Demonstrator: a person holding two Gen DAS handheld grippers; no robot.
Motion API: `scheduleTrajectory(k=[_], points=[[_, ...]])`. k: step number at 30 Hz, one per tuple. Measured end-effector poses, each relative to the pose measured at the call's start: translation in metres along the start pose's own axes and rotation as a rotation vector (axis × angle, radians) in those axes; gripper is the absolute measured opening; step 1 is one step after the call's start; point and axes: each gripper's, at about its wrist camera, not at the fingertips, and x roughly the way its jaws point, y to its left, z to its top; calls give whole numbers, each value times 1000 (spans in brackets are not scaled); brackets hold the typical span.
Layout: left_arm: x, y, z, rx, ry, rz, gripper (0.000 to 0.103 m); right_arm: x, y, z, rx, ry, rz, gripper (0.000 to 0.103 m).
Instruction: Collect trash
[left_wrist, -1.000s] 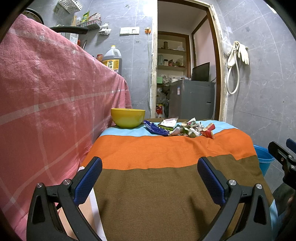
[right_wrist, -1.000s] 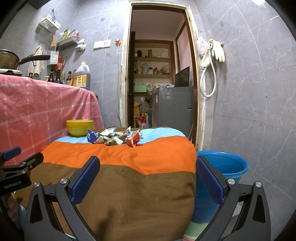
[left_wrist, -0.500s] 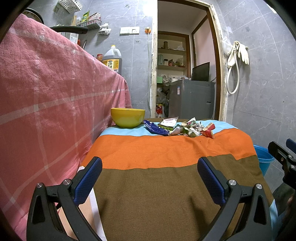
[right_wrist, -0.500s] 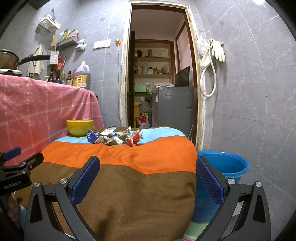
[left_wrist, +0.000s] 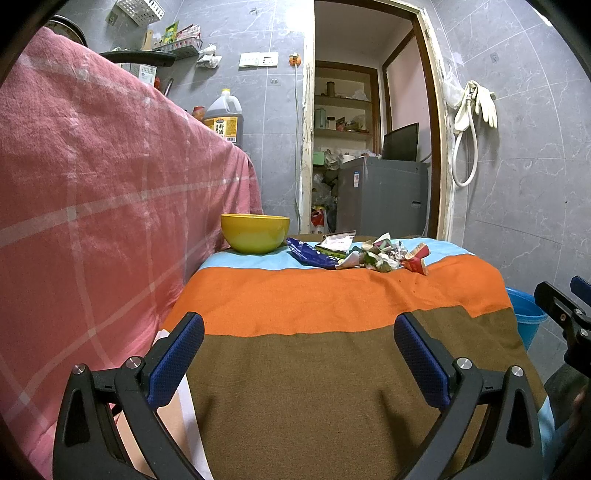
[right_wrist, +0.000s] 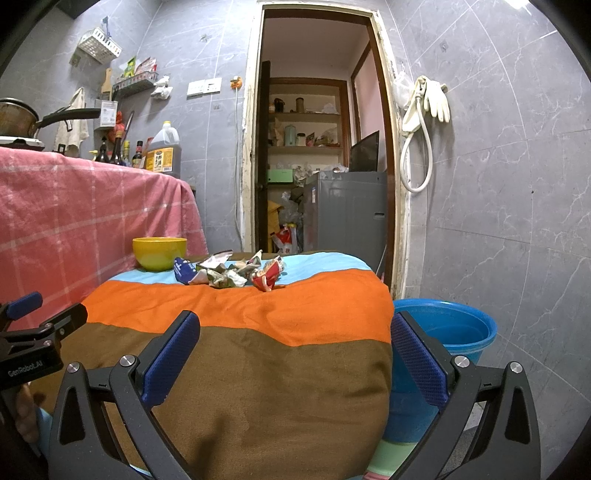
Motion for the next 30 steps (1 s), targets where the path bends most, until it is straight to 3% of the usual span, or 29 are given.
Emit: scheduleTrajectory(k=[13, 21, 30], points=[[12, -13, -1, 10, 22, 23, 101, 1, -2, 2, 13, 9, 11, 103], [31, -6, 36, 4, -26, 38, 101, 17, -5, 31, 6, -47, 40, 103], [76, 3, 82, 6, -39, 42, 101, 74, -6, 81, -50, -137, 124, 103]])
